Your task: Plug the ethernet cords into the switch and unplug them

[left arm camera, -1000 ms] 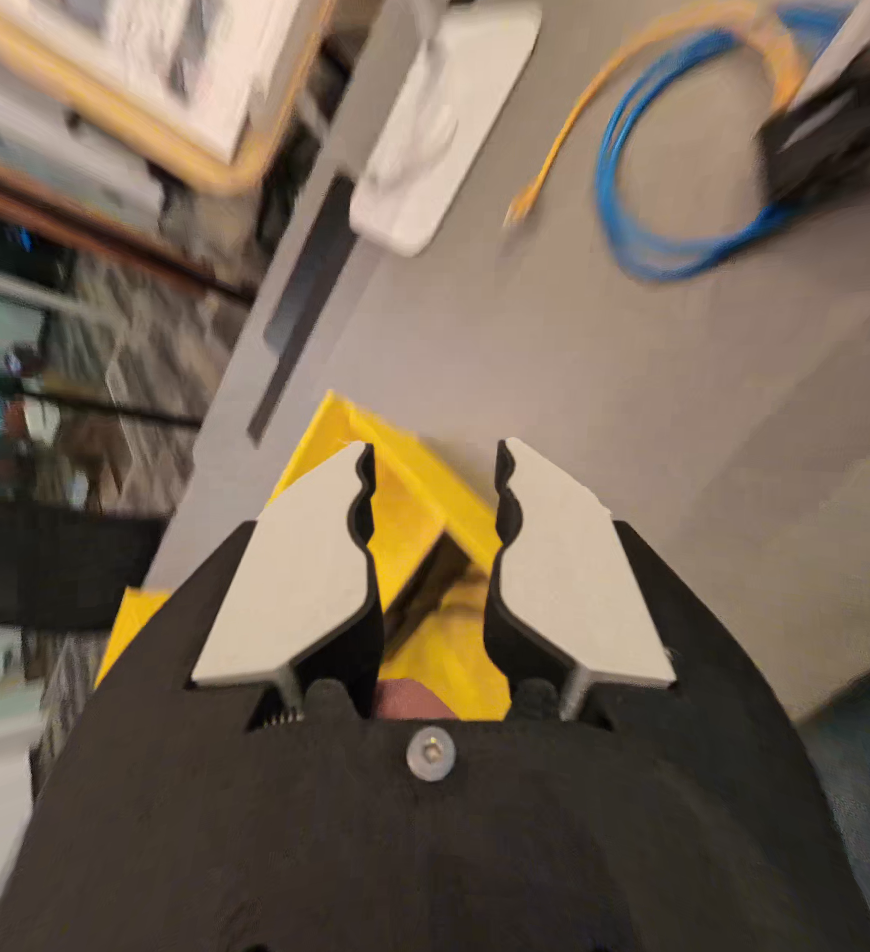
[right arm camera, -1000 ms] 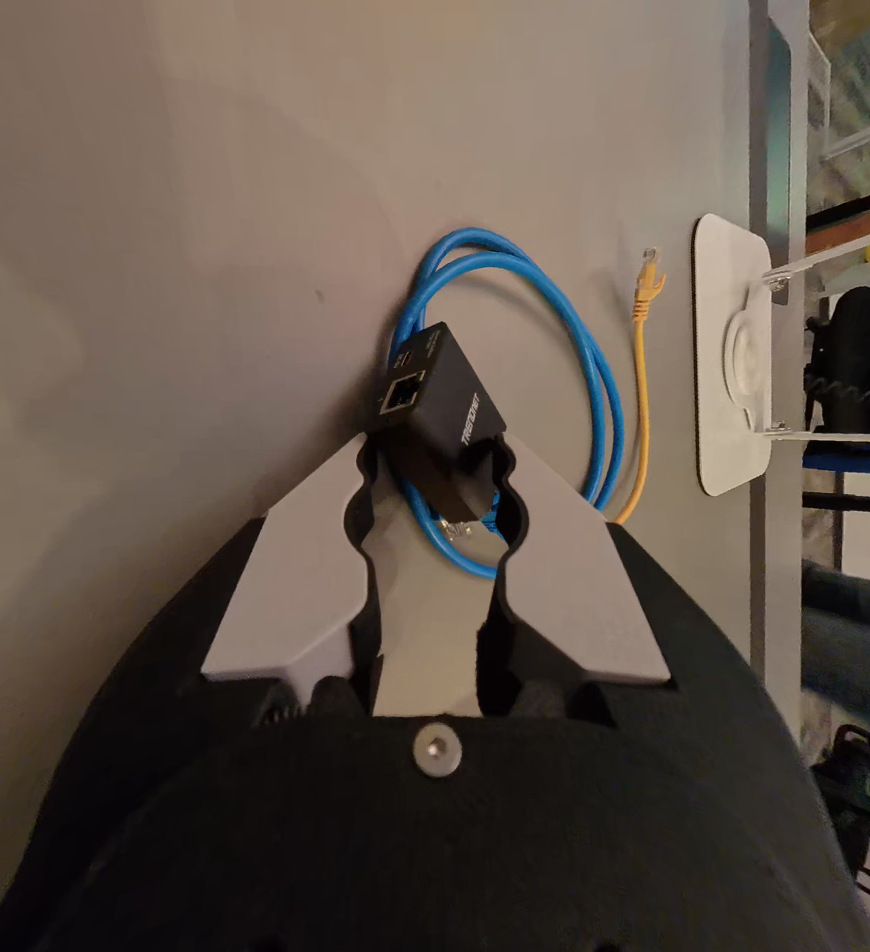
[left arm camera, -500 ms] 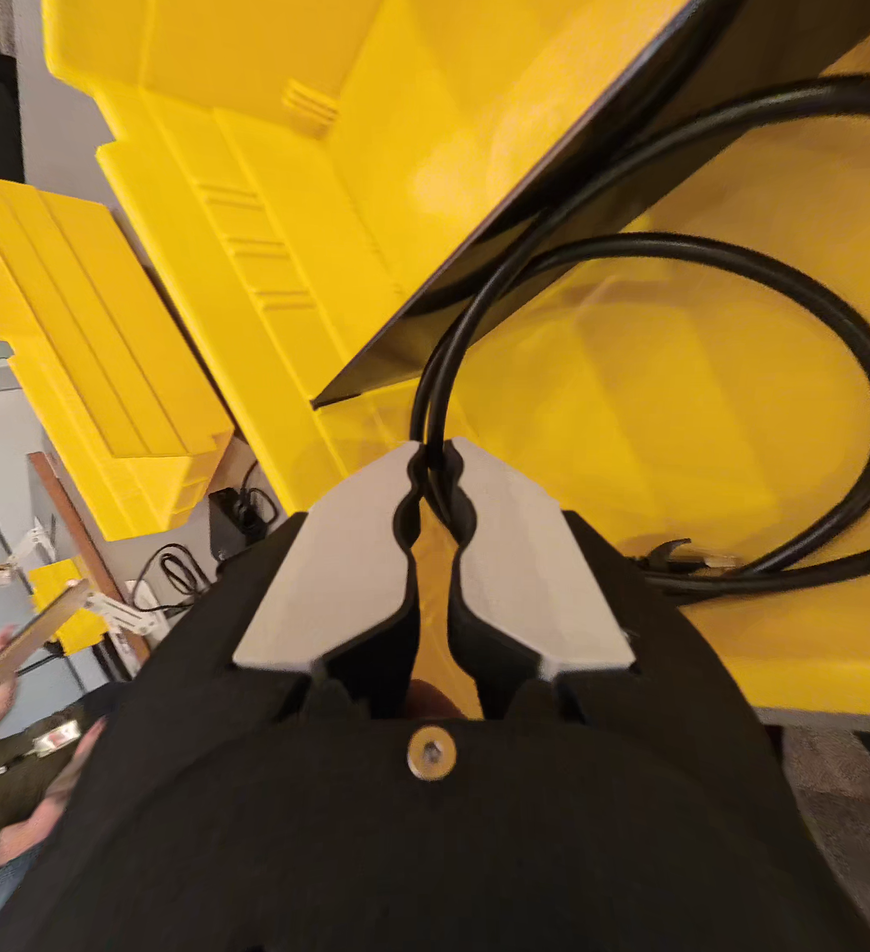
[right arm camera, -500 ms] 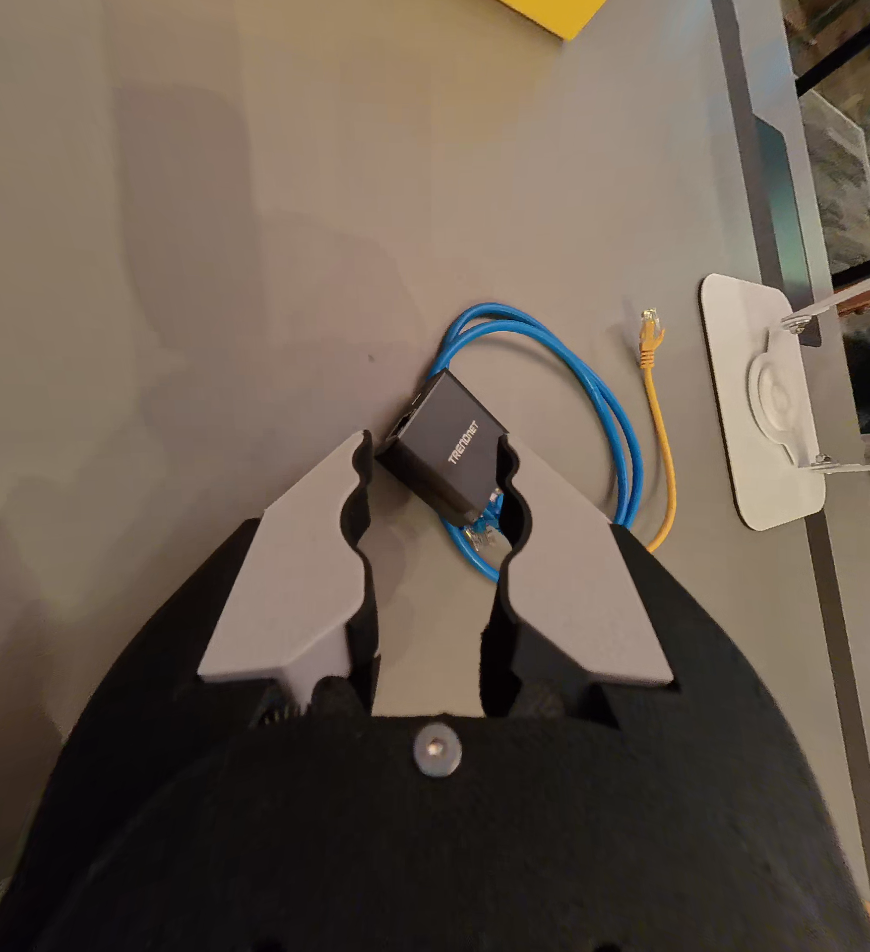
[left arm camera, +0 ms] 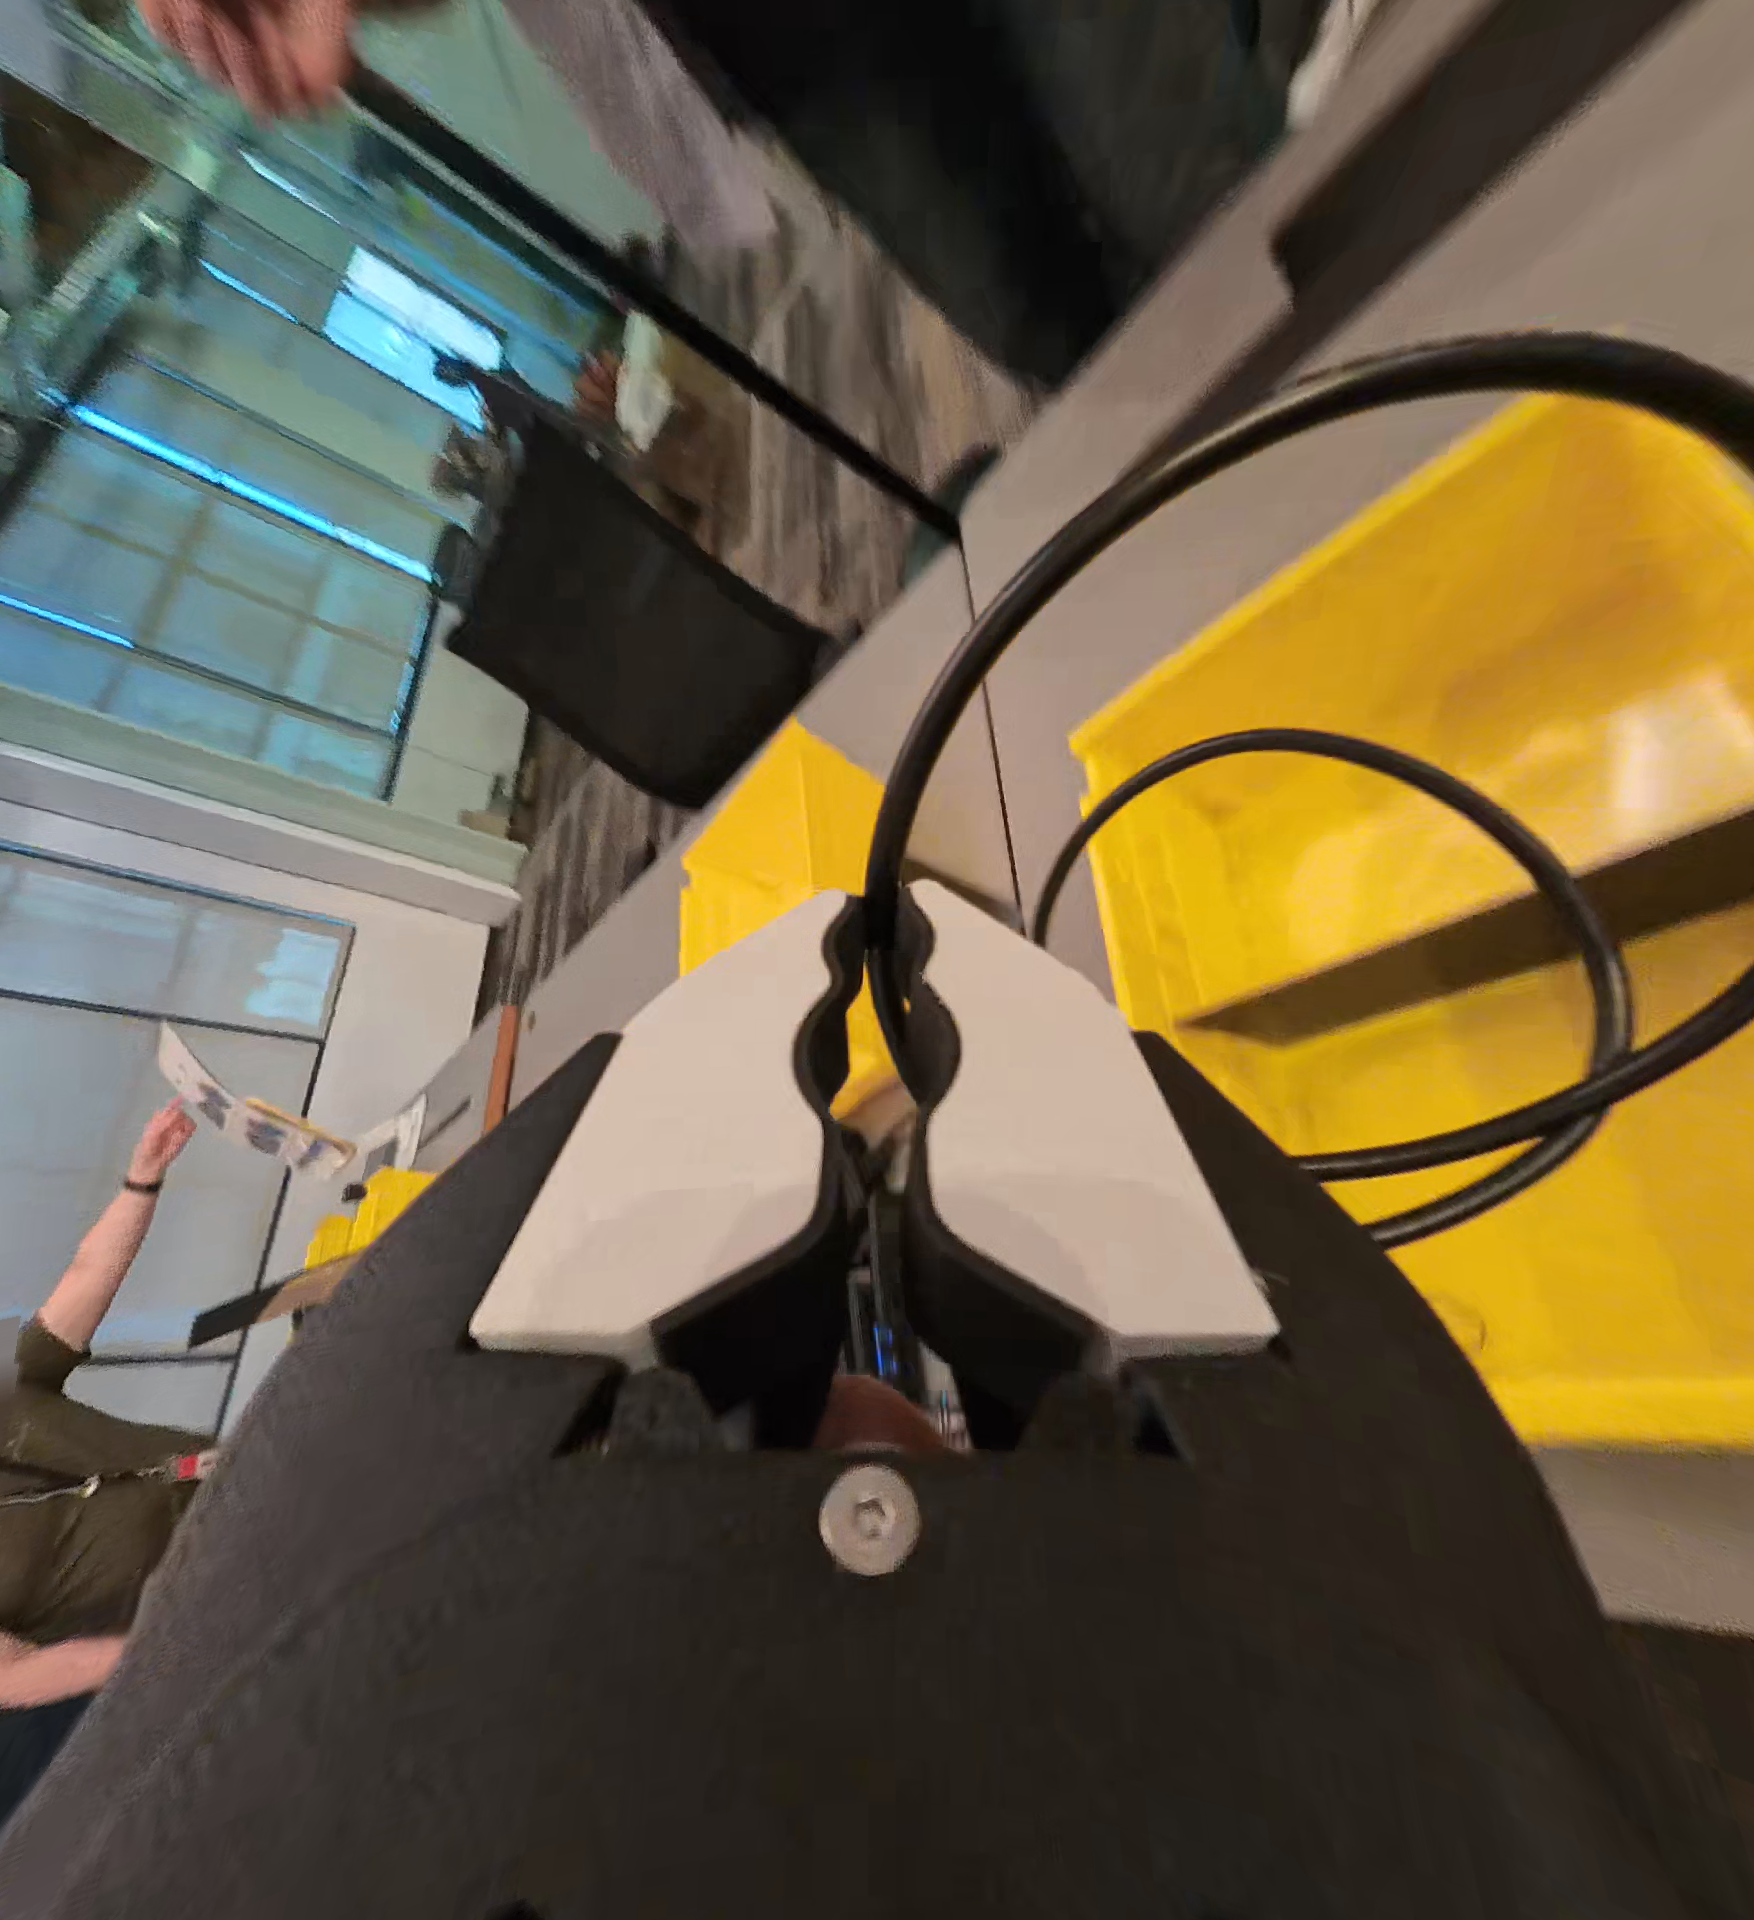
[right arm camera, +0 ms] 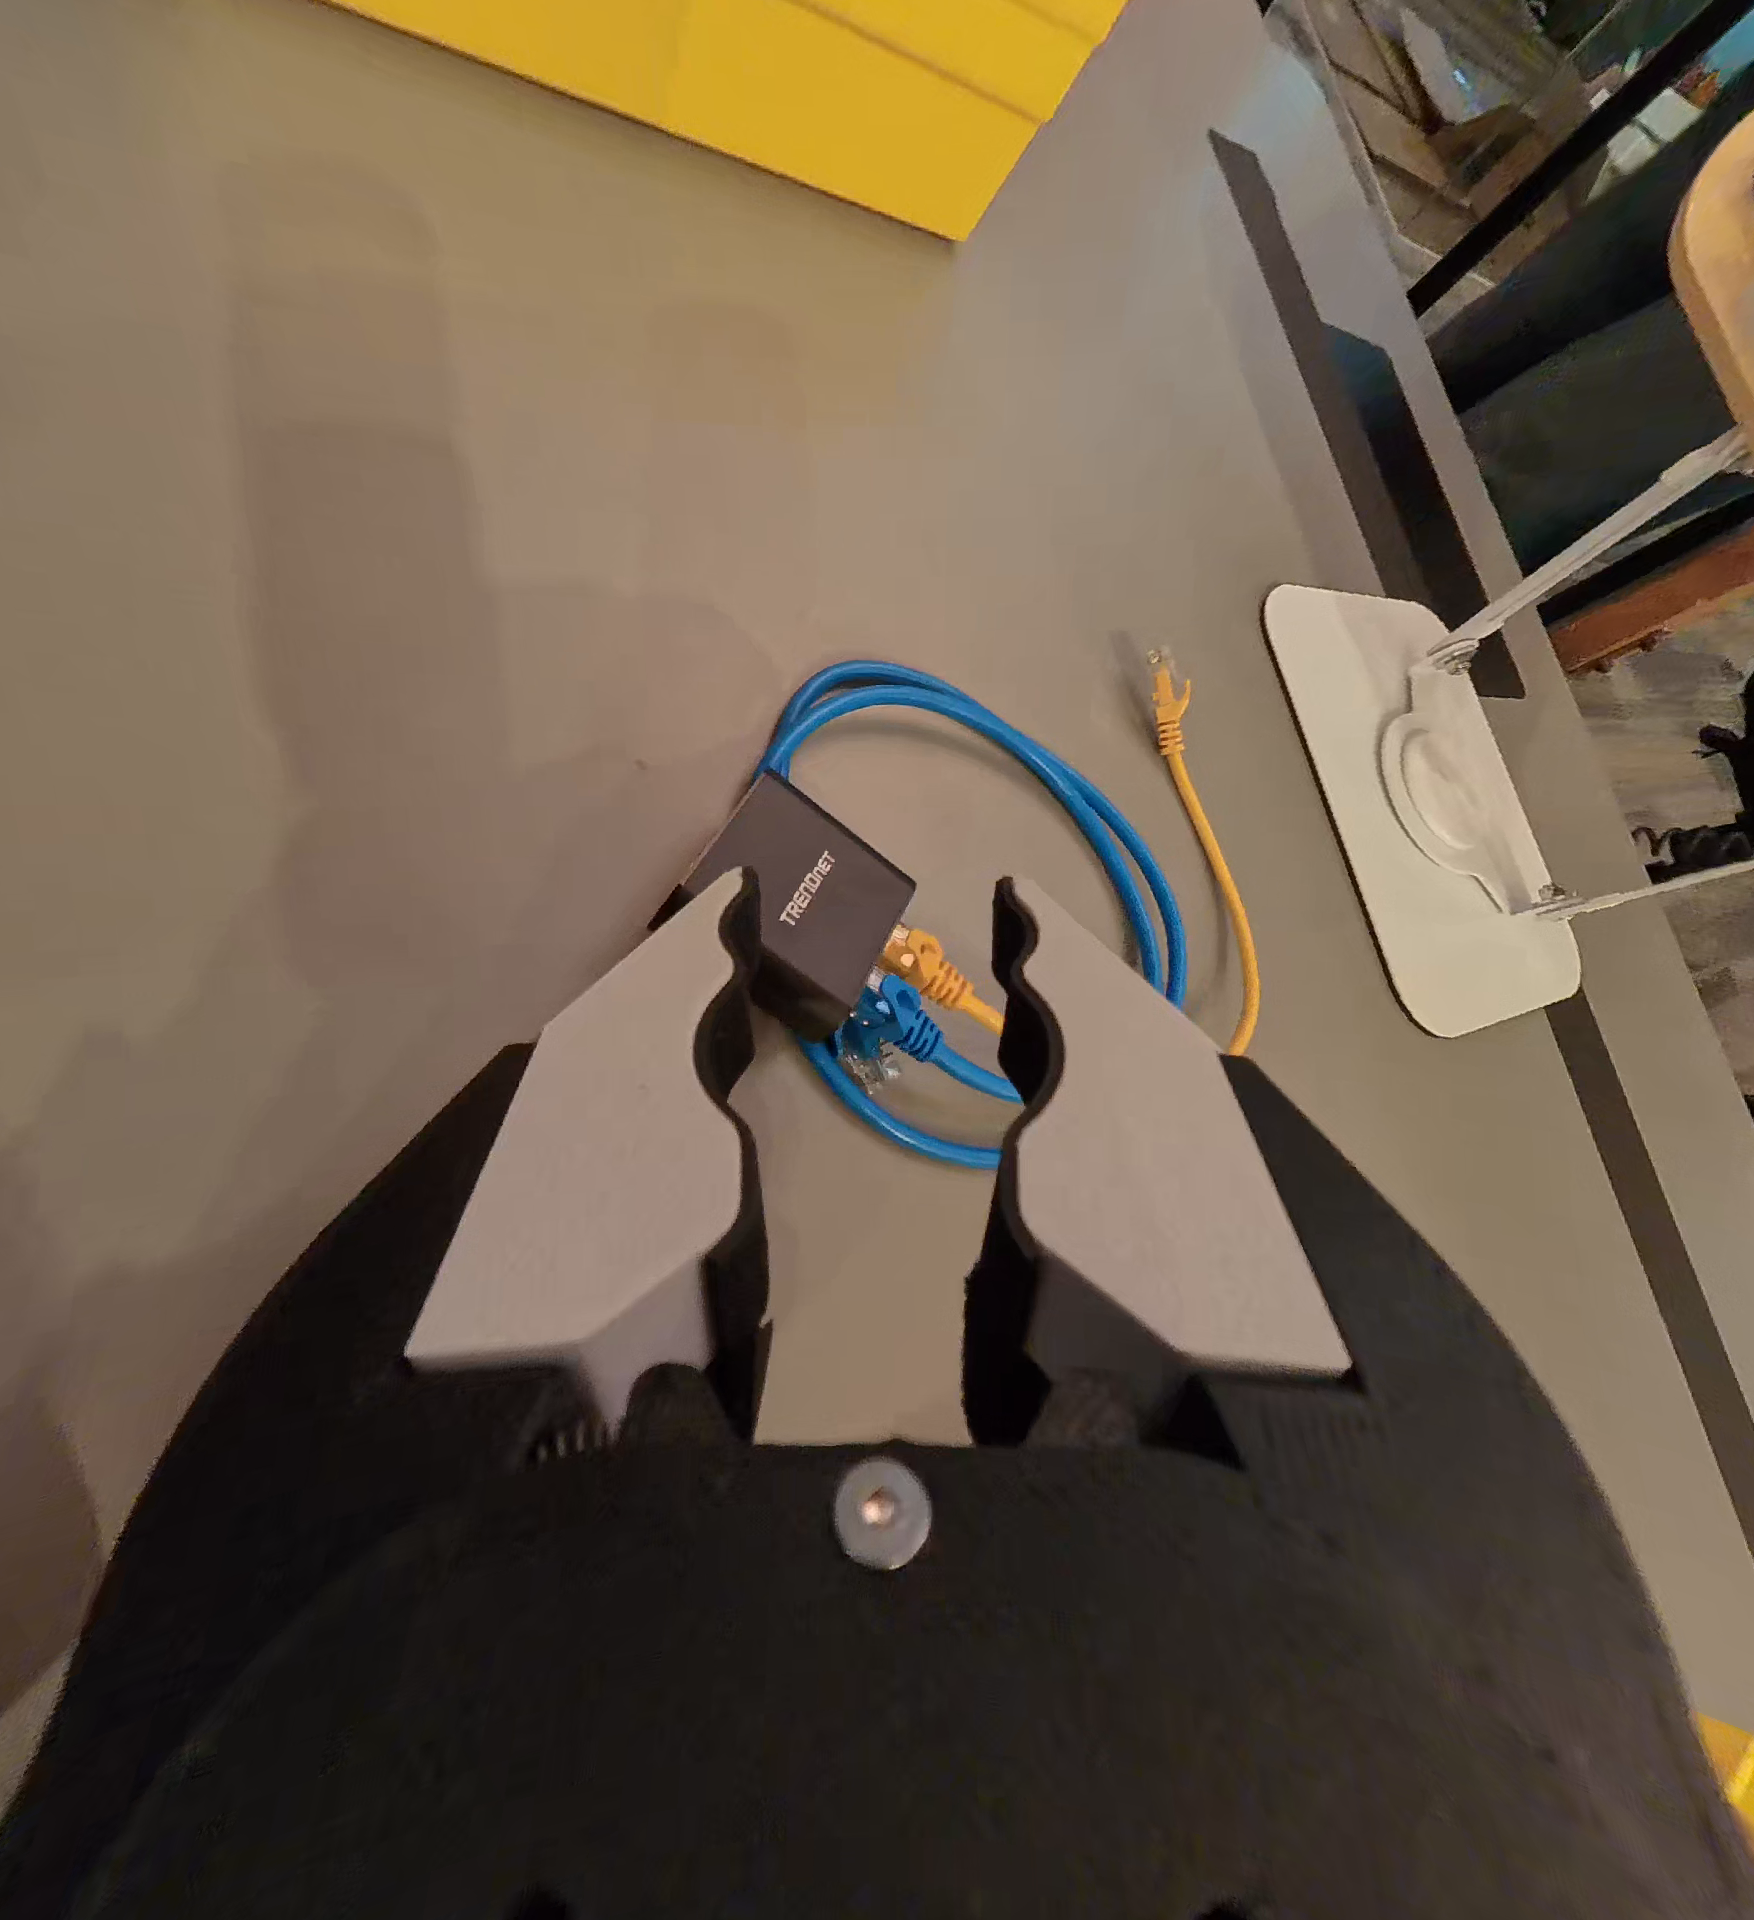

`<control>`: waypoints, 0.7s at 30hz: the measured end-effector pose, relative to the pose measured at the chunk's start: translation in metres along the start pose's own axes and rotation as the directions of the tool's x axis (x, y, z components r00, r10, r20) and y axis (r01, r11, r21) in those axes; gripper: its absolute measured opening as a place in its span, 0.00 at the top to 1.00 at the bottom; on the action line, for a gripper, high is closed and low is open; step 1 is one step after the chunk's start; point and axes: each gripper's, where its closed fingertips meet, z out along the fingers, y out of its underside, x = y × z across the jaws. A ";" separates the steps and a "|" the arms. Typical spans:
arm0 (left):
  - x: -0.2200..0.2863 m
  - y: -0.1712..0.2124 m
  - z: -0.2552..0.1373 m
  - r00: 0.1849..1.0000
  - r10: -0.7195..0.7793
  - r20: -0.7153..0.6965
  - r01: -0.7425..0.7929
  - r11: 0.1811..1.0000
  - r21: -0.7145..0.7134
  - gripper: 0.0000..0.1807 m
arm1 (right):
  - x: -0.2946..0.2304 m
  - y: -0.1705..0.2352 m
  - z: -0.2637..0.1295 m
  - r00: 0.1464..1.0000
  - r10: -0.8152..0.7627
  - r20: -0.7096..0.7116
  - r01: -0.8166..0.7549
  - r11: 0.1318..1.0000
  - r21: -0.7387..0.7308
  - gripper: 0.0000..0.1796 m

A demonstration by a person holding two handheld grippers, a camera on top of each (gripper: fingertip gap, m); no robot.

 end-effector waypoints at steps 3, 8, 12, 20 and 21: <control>-0.003 -0.058 -0.030 1.000 0.000 -0.006 0.001 0.988 0.157 0.97 | 0.002 -0.002 -0.004 1.000 0.012 -0.010 -0.012 1.000 0.015 0.76; 0.076 -0.153 -0.058 0.951 0.240 -0.196 -0.147 0.907 0.395 0.97 | 0.005 0.001 -0.009 0.999 0.048 -0.017 -0.047 0.998 0.031 0.76; 0.179 -0.172 -0.041 0.777 0.569 -0.270 -0.413 0.784 0.463 0.97 | 0.009 0.003 -0.016 0.995 0.096 -0.020 -0.095 0.994 0.062 0.76; 0.364 -0.137 -0.019 0.355 0.822 -0.445 -0.522 0.569 0.635 0.97 | 0.007 0.020 -0.018 0.988 0.151 0.005 -0.151 0.986 0.063 0.76; 0.375 -0.133 -0.014 0.353 0.816 -0.457 -0.524 0.577 0.627 0.97 | 0.006 0.022 -0.017 0.988 0.155 0.008 -0.155 0.986 0.061 0.76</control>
